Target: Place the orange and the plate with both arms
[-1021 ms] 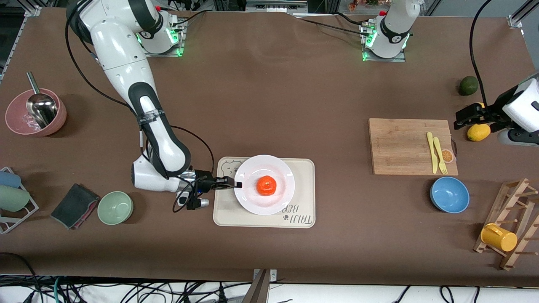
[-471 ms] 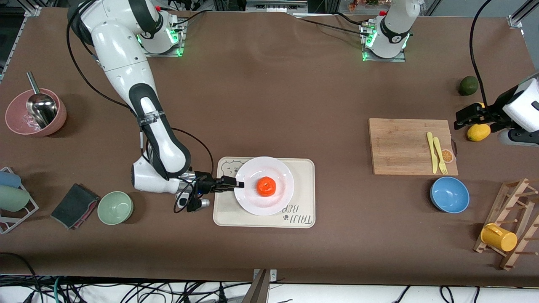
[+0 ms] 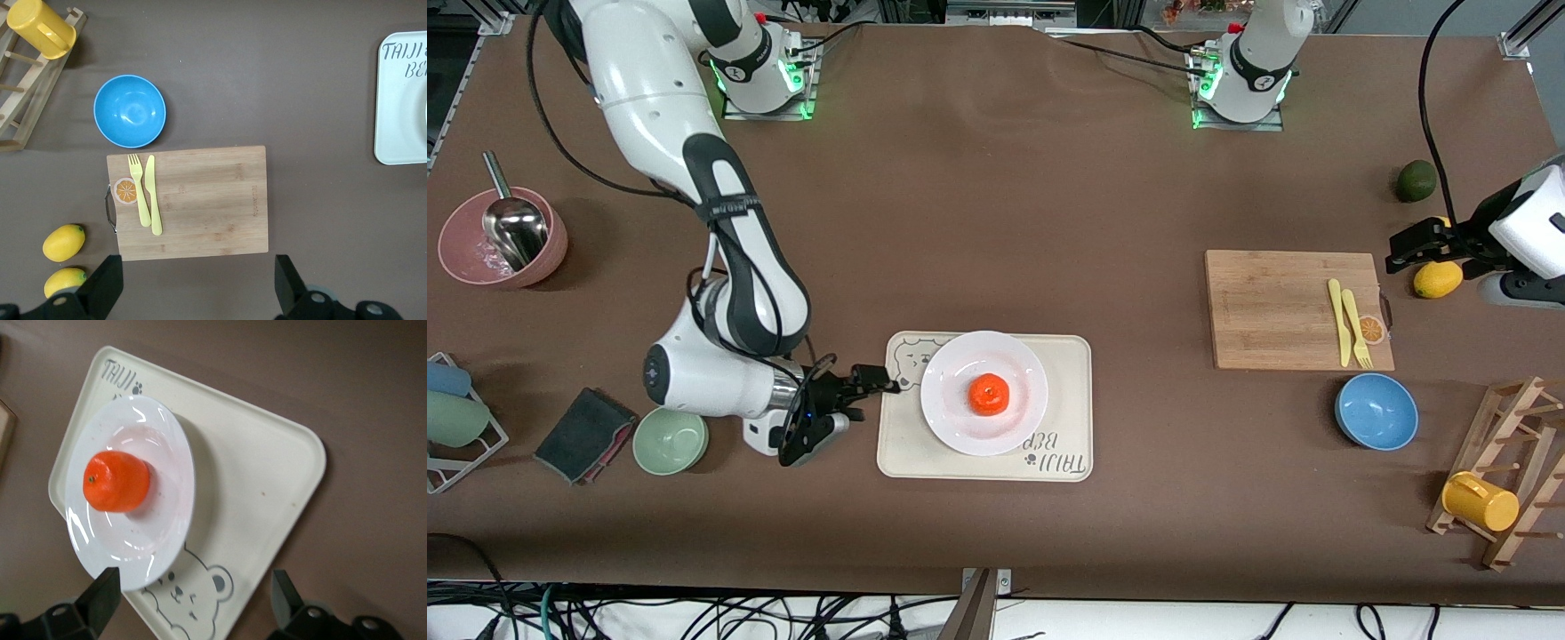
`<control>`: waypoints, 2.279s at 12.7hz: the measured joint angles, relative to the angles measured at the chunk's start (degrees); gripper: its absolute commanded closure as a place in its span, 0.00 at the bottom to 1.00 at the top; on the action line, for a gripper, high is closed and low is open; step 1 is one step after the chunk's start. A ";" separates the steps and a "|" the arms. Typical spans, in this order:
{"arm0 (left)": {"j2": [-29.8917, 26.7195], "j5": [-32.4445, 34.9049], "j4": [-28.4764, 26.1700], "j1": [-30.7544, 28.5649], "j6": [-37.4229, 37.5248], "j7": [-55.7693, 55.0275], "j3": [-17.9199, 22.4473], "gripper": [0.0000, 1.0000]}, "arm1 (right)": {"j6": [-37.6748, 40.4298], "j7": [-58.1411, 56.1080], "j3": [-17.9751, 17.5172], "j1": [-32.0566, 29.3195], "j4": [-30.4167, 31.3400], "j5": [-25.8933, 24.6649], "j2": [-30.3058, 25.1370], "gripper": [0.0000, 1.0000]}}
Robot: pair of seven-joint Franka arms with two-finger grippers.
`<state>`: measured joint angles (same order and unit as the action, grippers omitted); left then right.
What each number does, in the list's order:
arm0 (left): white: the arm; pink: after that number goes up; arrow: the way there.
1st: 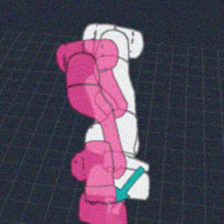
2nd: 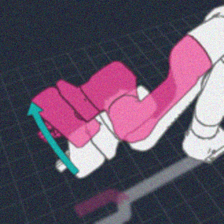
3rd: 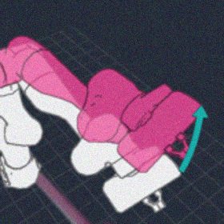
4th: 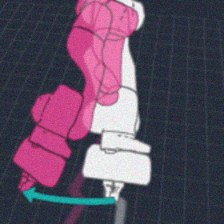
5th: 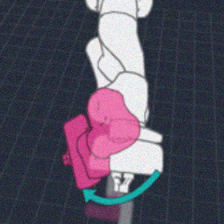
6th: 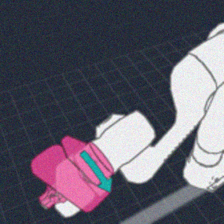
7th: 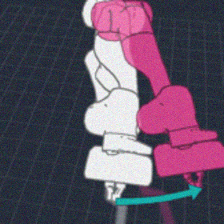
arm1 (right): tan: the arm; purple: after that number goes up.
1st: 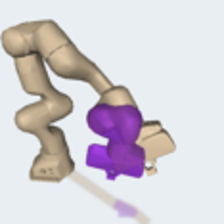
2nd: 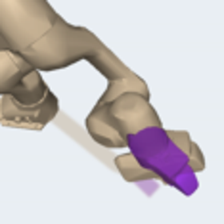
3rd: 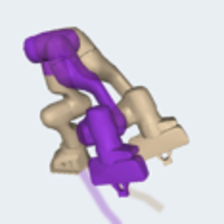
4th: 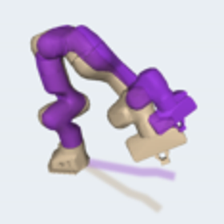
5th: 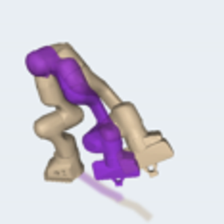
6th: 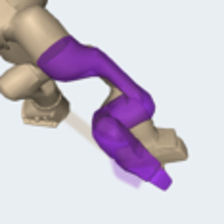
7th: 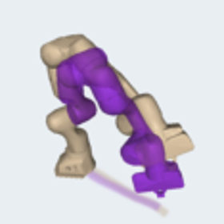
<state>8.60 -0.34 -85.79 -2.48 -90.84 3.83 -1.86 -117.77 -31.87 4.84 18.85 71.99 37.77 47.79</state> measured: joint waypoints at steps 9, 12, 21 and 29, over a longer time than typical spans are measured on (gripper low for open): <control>0.01 0.00 0.19 0.00 0.10 0.00 0.00 0.00 | 27.67 0.84 25.23 -0.55 -0.22 -25.47 -14.22 0.00; 0.01 0.00 0.22 -0.01 0.12 0.00 0.00 0.00 | 36.20 2.39 27.69 0.07 -0.81 -25.71 -21.59 0.00; 0.01 0.00 0.23 -0.03 0.13 0.00 0.00 0.00 | 35.61 7.34 17.03 -10.34 0.90 -28.55 -29.64 0.00; 0.01 0.00 0.24 -0.05 0.15 0.00 0.00 0.00 | 29.66 30.52 2.79 -15.32 21.14 -39.39 -46.75 0.00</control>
<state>8.61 -0.34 -85.55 -2.53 -90.69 3.83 -1.85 -88.11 -1.35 7.63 3.53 93.14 -1.63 1.05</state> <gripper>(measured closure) 0.000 0.000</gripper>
